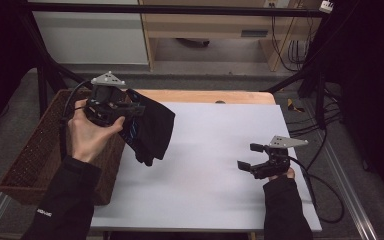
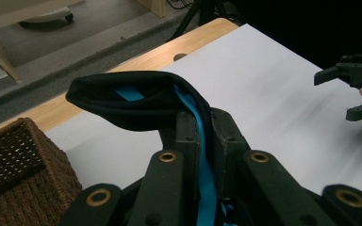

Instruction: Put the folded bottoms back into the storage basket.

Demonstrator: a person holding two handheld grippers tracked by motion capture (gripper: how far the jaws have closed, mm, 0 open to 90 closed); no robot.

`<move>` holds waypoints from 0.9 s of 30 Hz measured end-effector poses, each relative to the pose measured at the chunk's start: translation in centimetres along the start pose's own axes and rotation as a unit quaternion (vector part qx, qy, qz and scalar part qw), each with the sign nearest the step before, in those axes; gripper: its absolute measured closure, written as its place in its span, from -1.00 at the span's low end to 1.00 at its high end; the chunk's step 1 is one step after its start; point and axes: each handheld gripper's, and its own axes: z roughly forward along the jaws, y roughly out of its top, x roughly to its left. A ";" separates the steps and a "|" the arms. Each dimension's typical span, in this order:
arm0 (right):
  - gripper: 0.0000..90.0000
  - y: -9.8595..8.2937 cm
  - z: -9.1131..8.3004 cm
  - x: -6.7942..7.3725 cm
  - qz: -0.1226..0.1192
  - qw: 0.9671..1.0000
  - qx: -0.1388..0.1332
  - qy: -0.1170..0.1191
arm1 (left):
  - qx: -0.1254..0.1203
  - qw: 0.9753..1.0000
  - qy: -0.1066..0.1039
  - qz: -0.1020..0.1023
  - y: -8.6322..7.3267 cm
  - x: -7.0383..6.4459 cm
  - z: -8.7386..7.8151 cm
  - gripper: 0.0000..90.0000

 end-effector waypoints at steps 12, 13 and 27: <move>-0.93 0.0 0.0 0.0 0.000 1.000 0.000 0.000 | -0.008 1.000 0.007 -0.004 0.4 0.6 -1.7 0.84; -0.93 0.0 0.0 0.0 0.000 1.000 0.000 0.000 | -0.007 1.000 0.010 -0.002 0.5 0.7 -1.8 0.84; -0.93 0.0 0.0 0.0 0.000 1.000 -0.001 0.000 | -0.018 1.000 0.014 -0.008 0.9 1.4 -3.8 0.84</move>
